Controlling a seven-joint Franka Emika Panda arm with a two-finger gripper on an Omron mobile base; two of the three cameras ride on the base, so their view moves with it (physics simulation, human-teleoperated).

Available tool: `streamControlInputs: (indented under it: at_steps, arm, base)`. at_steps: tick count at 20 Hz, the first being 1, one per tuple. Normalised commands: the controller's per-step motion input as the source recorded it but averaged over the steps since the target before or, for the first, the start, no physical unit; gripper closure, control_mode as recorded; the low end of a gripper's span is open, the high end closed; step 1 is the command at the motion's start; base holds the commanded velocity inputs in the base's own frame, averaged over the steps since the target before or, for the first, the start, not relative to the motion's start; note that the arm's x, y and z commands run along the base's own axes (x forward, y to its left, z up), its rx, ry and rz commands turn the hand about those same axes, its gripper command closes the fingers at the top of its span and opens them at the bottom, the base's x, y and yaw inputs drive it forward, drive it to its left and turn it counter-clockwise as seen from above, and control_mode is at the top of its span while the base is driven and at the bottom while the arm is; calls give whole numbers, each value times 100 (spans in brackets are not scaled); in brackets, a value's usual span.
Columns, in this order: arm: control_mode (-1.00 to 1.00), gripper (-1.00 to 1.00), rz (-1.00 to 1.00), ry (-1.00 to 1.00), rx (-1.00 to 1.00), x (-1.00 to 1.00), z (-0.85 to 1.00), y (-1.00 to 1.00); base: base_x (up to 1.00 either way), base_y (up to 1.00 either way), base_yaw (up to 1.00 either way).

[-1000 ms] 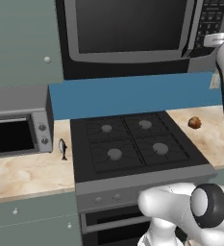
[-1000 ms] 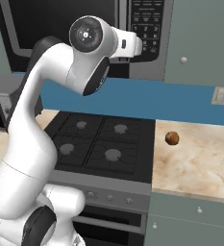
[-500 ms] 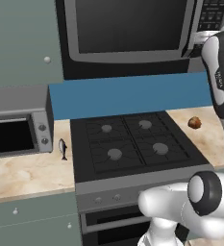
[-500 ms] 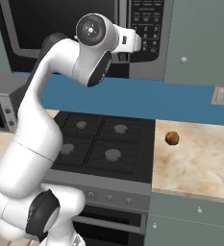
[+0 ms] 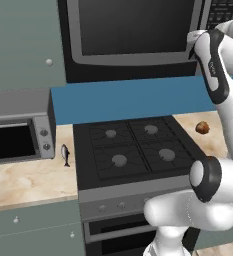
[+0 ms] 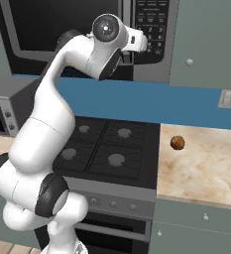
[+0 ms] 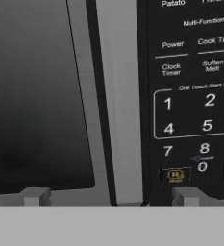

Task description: Open the microwave door.

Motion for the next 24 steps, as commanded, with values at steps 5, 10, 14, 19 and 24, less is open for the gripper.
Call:
streamControlInputs:
  at_steps: [5,10,14,19,24]
  arm:
    - [-100,-100,7,2,7,55,0,-23]
    - [-100,-100,8,1,5,50,-2,-24]
    - [-100,-100,7,0,0,46,-17,-3]
    - [-100,-100,3,-2,0,45,-30,0]
    - [-100,100,0,-17,0,32,-55,27]
  base:
    - [0,0,0]
    - [0,0,0]
    - [0,0,0]
    - [0,0,0]
    - [0,0,0]
